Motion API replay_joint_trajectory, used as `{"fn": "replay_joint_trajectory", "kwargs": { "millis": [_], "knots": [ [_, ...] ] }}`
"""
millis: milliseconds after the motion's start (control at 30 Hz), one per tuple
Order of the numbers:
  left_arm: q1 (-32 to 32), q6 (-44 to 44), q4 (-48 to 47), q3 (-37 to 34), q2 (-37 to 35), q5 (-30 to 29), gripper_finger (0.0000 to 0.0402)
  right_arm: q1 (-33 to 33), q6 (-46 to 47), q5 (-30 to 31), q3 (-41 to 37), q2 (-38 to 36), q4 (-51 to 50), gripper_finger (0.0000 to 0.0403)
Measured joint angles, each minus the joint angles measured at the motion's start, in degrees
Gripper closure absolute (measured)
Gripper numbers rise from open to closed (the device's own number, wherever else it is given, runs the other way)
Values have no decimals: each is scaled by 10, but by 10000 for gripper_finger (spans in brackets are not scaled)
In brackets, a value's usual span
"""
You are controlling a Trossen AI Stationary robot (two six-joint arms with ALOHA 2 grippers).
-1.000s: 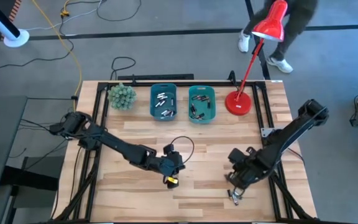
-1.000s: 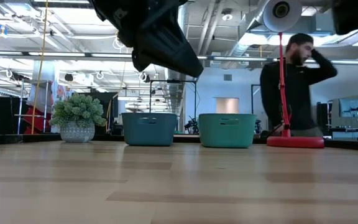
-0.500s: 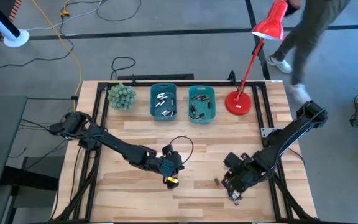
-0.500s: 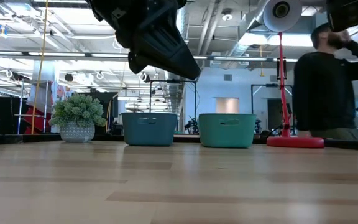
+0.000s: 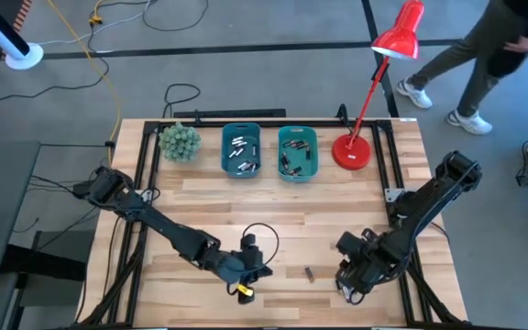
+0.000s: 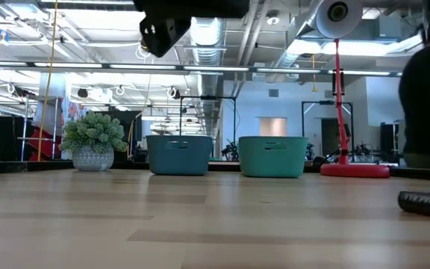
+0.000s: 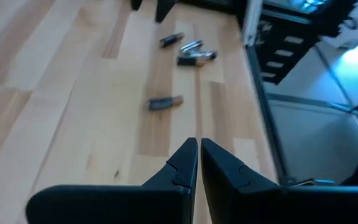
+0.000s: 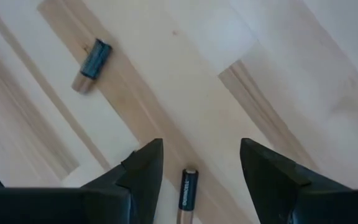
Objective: Sort batteries
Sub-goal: Put the black battery into the green bin
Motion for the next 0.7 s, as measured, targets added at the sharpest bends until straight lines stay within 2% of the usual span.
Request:
{"fn": "replay_joint_trajectory", "kwargs": {
  "millis": [367, 533, 700],
  "knots": [
    [18, 81, 2, 0, 0, 7, 377, 23, 27, 0, 0, 0, 4, 177],
    [35, 78, 4, 0, 0, 20, 330, 32, 53, 0, 0, 0, 4, 177],
    [51, 114, 21, 0, 0, 18, 278, 31, 59, 0, 0, 0, 4, 177]
  ]
}}
